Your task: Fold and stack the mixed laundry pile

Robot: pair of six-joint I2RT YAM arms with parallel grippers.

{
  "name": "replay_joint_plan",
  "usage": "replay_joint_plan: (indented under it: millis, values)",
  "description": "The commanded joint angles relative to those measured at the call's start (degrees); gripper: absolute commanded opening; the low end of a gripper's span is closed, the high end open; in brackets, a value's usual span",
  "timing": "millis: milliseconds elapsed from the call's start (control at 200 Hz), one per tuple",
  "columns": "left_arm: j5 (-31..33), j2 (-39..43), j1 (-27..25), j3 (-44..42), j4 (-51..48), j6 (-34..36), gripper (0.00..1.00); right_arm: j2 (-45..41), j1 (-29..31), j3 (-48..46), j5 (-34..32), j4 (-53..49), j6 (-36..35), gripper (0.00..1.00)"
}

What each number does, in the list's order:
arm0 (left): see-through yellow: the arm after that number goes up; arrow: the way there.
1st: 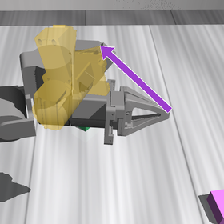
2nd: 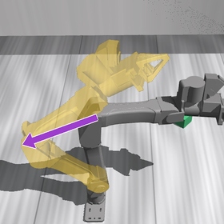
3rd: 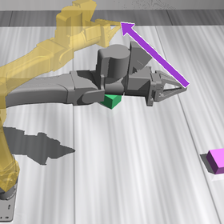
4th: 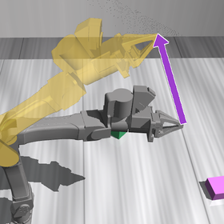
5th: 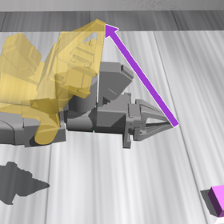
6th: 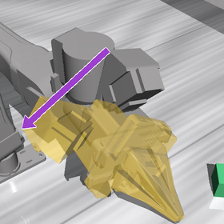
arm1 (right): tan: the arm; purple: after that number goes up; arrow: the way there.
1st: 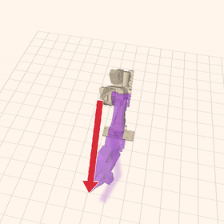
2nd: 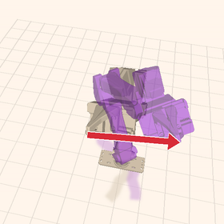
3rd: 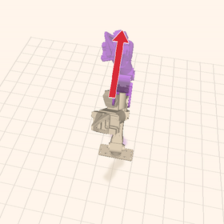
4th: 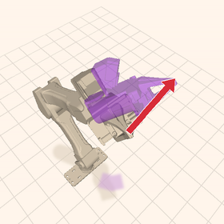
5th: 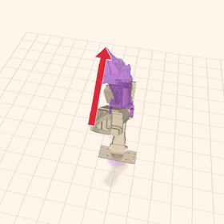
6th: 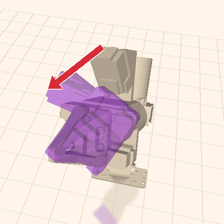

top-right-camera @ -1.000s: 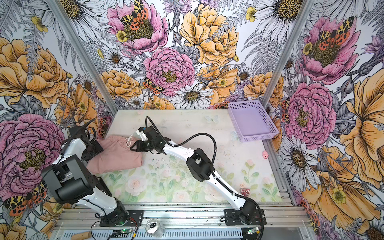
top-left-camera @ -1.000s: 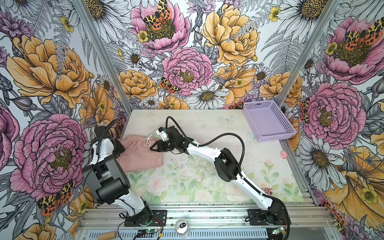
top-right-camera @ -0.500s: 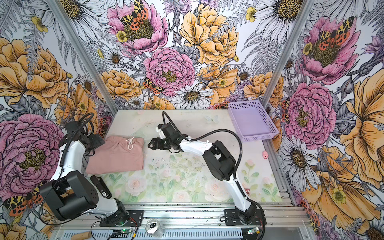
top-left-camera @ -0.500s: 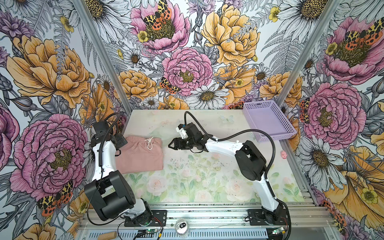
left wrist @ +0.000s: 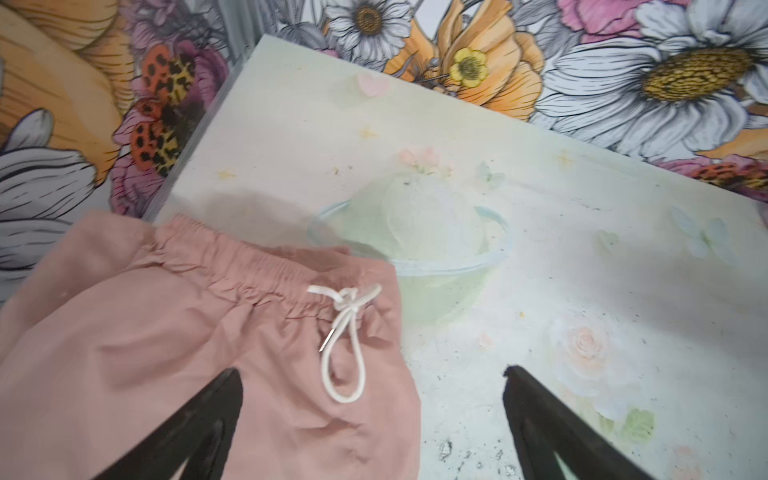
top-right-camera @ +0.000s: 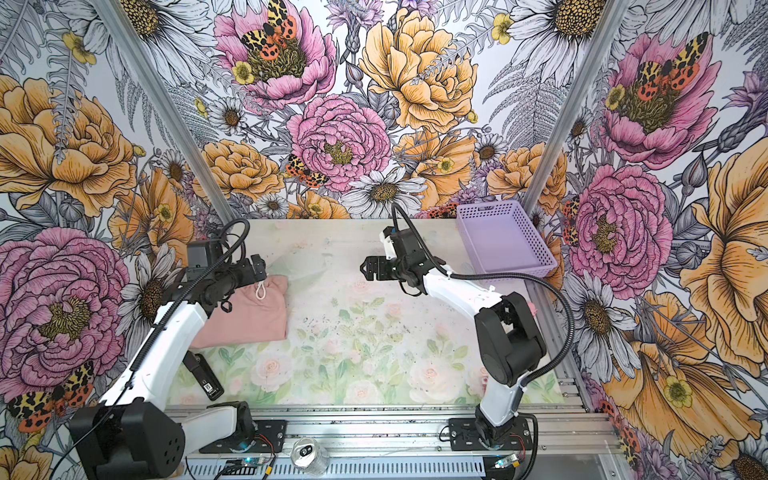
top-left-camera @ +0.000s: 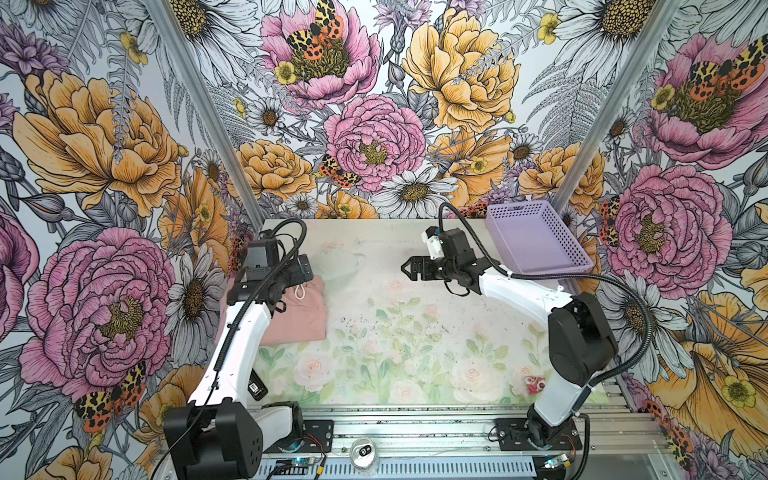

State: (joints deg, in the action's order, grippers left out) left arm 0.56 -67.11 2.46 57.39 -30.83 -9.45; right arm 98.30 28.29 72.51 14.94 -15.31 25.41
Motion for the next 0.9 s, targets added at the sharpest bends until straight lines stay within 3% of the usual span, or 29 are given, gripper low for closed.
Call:
replay_joint_plan:
  millis: [0,265,365,525,896]
  values:
    - [-2.0,1.8,-0.6,-3.8,9.5,0.7,0.99,-5.5,-2.6,-4.0,-7.4,-3.1,-6.8,1.0]
    - [-3.7,3.8,0.7,-11.5,17.1,6.8,0.99,-16.5,-13.8,-14.7,-20.1,-3.2,-13.5,1.0]
    - [-4.7,6.0,1.0,-17.5,24.9,8.2,0.99,-19.0,-19.0,-20.0,-22.6,0.3,-14.2,1.0]
    - [-5.6,5.5,1.7,-23.9,36.0,8.2,0.99,-21.1,-24.5,-30.0,-24.4,12.3,-17.6,1.0]
    - [-3.4,-3.0,1.5,-30.6,57.1,9.0,0.99,-17.0,-26.8,-44.2,-25.1,46.4,-20.4,1.0]
